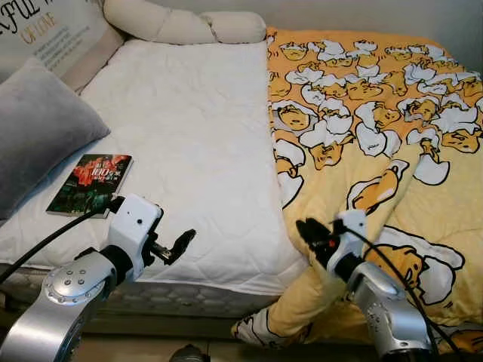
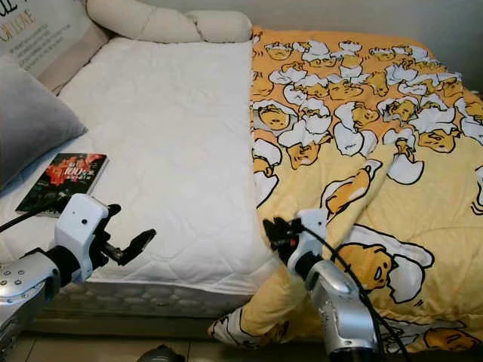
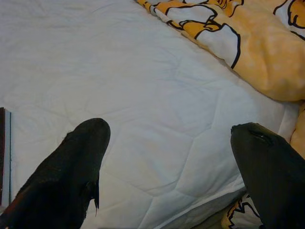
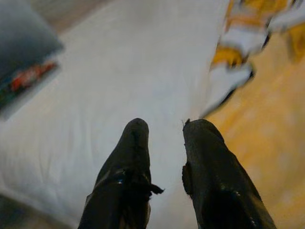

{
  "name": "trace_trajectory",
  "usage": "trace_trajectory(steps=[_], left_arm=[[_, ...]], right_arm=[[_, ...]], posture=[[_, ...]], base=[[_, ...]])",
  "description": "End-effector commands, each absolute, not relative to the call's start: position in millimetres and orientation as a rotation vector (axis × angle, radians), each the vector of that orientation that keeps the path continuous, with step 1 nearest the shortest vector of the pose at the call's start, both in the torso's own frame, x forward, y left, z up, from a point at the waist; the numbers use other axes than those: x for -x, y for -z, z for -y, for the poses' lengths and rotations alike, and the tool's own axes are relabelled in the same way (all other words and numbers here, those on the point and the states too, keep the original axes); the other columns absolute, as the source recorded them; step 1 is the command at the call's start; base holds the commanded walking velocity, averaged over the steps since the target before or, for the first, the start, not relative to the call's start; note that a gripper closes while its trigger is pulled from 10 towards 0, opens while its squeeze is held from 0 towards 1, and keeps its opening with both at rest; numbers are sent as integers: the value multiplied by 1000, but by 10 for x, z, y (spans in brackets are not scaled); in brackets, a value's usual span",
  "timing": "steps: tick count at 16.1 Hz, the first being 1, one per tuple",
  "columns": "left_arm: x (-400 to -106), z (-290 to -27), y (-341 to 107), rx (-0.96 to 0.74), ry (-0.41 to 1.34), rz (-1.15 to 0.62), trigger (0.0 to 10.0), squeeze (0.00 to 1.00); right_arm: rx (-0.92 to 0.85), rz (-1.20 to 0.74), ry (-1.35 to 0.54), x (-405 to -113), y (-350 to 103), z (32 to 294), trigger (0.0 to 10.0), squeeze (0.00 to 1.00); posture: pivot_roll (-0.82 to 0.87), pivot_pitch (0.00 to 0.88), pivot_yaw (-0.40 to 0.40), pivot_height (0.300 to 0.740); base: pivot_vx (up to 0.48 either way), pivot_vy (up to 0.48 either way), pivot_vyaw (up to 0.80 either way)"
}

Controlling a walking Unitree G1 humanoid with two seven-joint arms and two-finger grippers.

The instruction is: Clean up the room

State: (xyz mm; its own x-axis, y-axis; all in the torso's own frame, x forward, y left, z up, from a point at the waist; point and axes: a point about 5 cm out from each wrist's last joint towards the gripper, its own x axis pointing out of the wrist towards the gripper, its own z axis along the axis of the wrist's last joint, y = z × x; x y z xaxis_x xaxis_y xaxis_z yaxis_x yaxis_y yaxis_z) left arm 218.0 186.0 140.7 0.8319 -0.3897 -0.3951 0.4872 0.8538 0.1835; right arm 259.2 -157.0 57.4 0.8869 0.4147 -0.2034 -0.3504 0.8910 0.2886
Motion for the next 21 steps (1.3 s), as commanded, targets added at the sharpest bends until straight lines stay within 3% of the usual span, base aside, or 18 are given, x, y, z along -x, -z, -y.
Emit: trace_trajectory(steps=[1, 3, 4, 7, 9, 12, 16, 19, 20, 21], left_arm=[[-2214, -1868, -1412, -296, 461, -343, 10000, 0], [-2233, -1862, -1401, -294, 459, -337, 10000, 0], [-2278, -1846, -1411, -287, 452, -316, 10000, 0], [-2332, -1831, -1405, -271, 444, -300, 10000, 0], [-2350, -1817, -1377, -260, 447, -297, 10000, 0], [-2416, -1805, -1327, -241, 430, -285, 10000, 0], [-2686, -1617, -1139, -158, 466, -284, 10000, 0], [-2783, -1564, -1123, -134, 460, -277, 10000, 0], [-2785, -1565, -1119, -146, 463, -275, 10000, 0], [-2784, -1594, -1110, -160, 464, -275, 10000, 0]], right_arm=[[-230, -195, -317, -2616, -692, 1729, 10000, 1000], [-144, -258, -238, -2608, -605, 1855, 10000, 1000], [0, -380, -80, -2514, -416, 2137, 10000, 1000], [2, -481, 8, -2401, -292, 2311, 10000, 1000], [-33, -502, 12, -2410, -264, 2294, 10000, 1000], [-121, -434, -131, -2507, -403, 2113, 10000, 1000], [-99, -336, -170, -2618, -607, 2119, 10000, 1000], [63, -424, -571, -2518, -671, 1771, 10000, 1000], [126, -442, -582, -2577, -650, 1715, 10000, 949], [188, -447, -557, -2703, -629, 1651, 10000, 0]], posture=[[169, 0, 1, 740], [160, 0, -2, 740], [154, 0, -9, 740], [138, 0, -7, 740], [125, 0, -5, 740], [114, 0, -11, 740], [42, 0, 18, 740], [11, 0, 36, 740], [11, 0, 37, 740], [10, 0, 38, 740]], base=[[0, 0, 0], [0, 0, 0], [0, 0, 0], [0, 0, 0], [0, 0, 0], [0, 0, 0], [0, 0, 0], [0, 0, 0], [0, 0, 0], [0, 0, 0]])
